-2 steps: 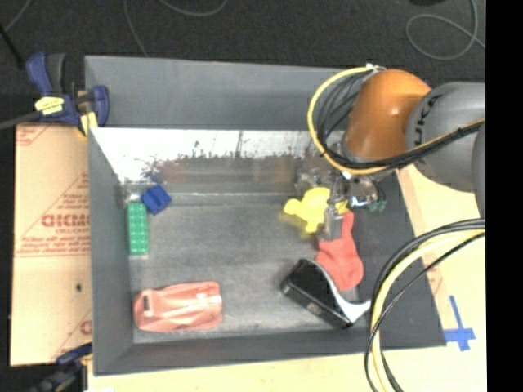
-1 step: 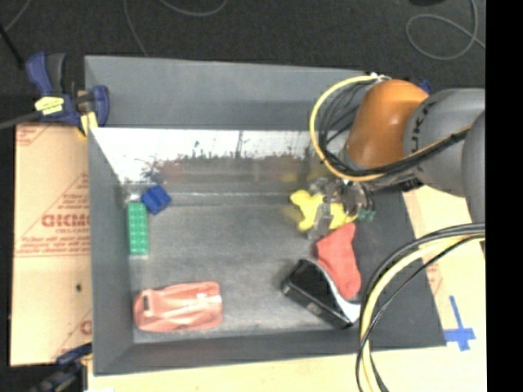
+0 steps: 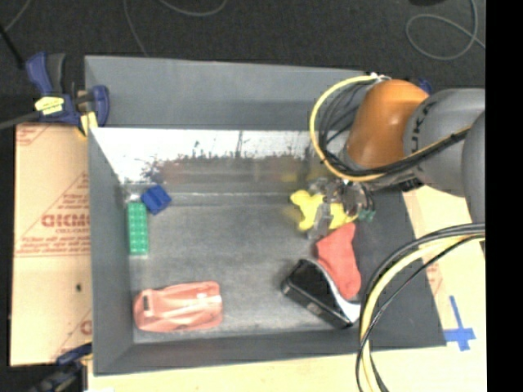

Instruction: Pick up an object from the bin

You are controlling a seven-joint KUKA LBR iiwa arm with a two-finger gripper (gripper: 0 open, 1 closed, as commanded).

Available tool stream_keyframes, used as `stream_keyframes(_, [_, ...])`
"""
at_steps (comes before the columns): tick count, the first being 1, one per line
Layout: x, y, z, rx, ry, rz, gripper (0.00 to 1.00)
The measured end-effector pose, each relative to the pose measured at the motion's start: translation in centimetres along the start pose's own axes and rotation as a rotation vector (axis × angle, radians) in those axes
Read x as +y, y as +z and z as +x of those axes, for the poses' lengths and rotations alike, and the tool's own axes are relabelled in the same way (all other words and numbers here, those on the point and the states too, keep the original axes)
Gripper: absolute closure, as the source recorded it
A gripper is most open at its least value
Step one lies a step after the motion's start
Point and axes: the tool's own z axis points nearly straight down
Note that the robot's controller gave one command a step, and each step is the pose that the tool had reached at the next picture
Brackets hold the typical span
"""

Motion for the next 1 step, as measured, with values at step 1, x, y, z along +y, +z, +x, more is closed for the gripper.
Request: stream_keyframes(1, [-0.01, -0.17, 0.01, -0.001, 0.0, 0.0, 1.0])
